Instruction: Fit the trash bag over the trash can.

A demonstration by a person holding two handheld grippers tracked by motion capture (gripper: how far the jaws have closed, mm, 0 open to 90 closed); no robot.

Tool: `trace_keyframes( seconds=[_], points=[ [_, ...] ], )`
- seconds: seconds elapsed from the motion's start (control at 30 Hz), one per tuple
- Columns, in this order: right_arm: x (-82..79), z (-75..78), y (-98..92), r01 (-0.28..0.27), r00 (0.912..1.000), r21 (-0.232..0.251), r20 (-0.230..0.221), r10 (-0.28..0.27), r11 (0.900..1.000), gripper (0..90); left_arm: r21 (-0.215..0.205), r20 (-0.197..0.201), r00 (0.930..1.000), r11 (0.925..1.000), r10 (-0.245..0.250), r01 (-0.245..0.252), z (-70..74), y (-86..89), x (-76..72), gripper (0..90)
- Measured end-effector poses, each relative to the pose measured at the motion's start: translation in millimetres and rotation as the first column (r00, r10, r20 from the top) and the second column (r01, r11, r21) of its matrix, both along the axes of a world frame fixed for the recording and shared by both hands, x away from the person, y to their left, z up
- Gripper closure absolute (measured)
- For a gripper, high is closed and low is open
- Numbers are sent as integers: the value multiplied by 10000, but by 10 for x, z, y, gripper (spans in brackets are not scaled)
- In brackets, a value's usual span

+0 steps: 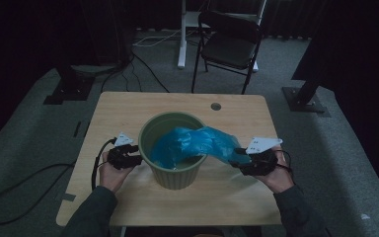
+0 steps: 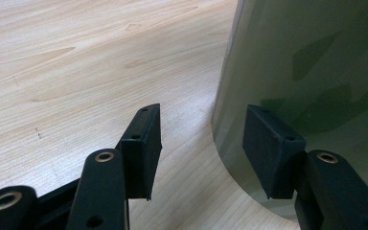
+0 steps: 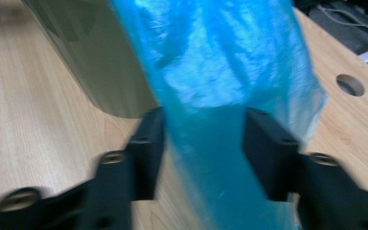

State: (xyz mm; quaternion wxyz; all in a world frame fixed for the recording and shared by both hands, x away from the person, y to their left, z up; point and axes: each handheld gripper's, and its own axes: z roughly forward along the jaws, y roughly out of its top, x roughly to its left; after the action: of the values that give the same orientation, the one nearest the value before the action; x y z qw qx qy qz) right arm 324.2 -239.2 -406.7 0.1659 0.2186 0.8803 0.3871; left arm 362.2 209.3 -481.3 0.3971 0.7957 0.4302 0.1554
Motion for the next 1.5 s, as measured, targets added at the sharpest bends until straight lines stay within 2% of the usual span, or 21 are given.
trace_keyframes(
  seconds=[0.17,0.27,0.4,0.5,0.57,0.67,0.77,0.87,1.03,1.1,1.4,1.5],
  points=[
    [58,22,16,-97,9999,118,-61,98,9999,812,32,57,10000,10000,-13,13,23,24,-44,481],
    [82,58,31,-170,9998,224,41,169,9996,895,-12,117,9999,10000,-40,40,36,33,-75,481],
    [96,111,42,-261,9996,351,97,258,9990,900,-47,146,9999,10000,-75,75,45,38,-86,481],
    [106,144,38,-301,9995,395,148,295,9988,900,-230,110,9999,9997,-103,105,46,33,-78,482],
    [114,171,34,-299,9994,451,200,291,9985,900,-17,219,9997,9999,-109,109,52,17,-81,484],
    [130,218,42,-261,9990,376,370,247,9990,900,-20,225,9997,9999,-98,98,54,16,-78,487],
    [163,271,52,-202,9983,330,545,184,9993,900,218,375,9993,9997,-65,57,66,-10,-88,488],
    [193,334,68,-228,9972,327,723,204,9992,900,189,395,9991,9998,-124,117,70,-39,-74,488],
    [198,437,128,-483,9949,386,909,446,9981,900,189,372,9991,9996,-213,206,80,-98,-21,487],
    [183,478,157,-743,9925,500,1008,689,9960,900,151,351,9991,9996,-242,236,82,-106,-7,487],
    [102,561,232,-1677,9813,595,1062,1608,9840,900,-265,563,9984,9996,-101,116,195,-14,-43,485],
    [88,575,219,-2047,9754,839,1005,1961,9752,900,-770,546,9984,9969,-135,177,239,21,-52,485]
  ],
)
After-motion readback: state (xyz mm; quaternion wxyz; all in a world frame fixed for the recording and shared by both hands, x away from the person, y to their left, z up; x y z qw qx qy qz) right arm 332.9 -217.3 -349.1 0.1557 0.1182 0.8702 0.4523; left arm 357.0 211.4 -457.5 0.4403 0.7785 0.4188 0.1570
